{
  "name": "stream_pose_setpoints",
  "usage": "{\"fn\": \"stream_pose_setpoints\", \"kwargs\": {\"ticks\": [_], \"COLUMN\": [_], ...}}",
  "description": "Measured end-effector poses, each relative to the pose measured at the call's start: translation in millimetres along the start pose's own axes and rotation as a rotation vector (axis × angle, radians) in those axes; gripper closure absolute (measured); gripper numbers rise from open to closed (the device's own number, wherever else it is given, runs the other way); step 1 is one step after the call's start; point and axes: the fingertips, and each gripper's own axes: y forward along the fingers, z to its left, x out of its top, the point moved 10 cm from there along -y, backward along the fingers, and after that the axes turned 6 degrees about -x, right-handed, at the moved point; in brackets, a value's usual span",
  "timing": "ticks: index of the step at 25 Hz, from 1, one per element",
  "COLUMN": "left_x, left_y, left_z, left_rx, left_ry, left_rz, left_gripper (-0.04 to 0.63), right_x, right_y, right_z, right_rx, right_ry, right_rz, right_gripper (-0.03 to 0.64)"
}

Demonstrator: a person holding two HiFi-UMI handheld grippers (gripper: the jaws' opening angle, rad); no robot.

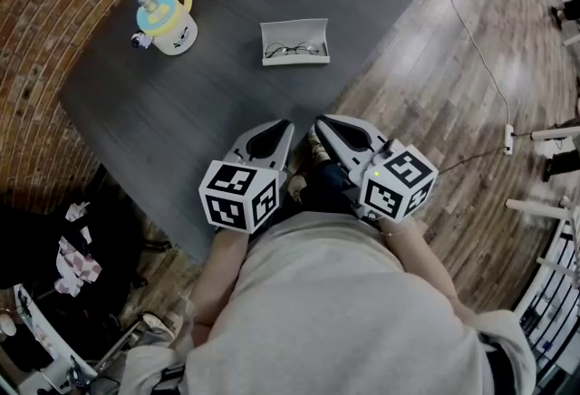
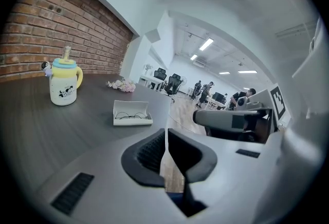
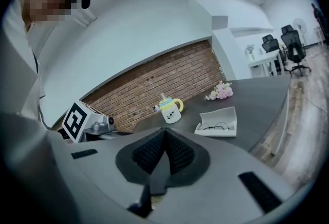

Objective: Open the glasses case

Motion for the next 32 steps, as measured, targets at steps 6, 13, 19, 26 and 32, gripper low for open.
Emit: {"fn": "stream_pose_setpoints", "kwargs": {"ticks": [6, 13, 19, 26, 32], "left_x": [0, 0, -1, 1, 2], "left_y": [-4, -5, -8, -13, -15], "left_z": [1, 0, 1, 3, 2], "left_rx": [-0.005, -0.015, -0.017, -0.01, -0.018], "left_ry": [0.011, 0.028, 0.031, 0.031, 0.036], "left_rz": [0.009, 0.021, 0.025, 0.013, 0.014], "left_gripper": [0.56, 0.56, 0.56, 0.56, 0.56], "right_x": [-1, -5, -4, -3, -2], "right_y": [2, 5, 5, 5, 3], "right_z": [3, 3, 6, 10, 15], "right_rx": [0.003, -0.008, -0.029, -0.034, -0.028], "right_ry": [0.008, -0.001, -0.002, -0.005, -0.003], "right_rz": [0.006, 0.012, -0.01, -0.012, -0.008], "right_gripper": [0.609, 0.61, 0.61, 0.611, 0.61]}}
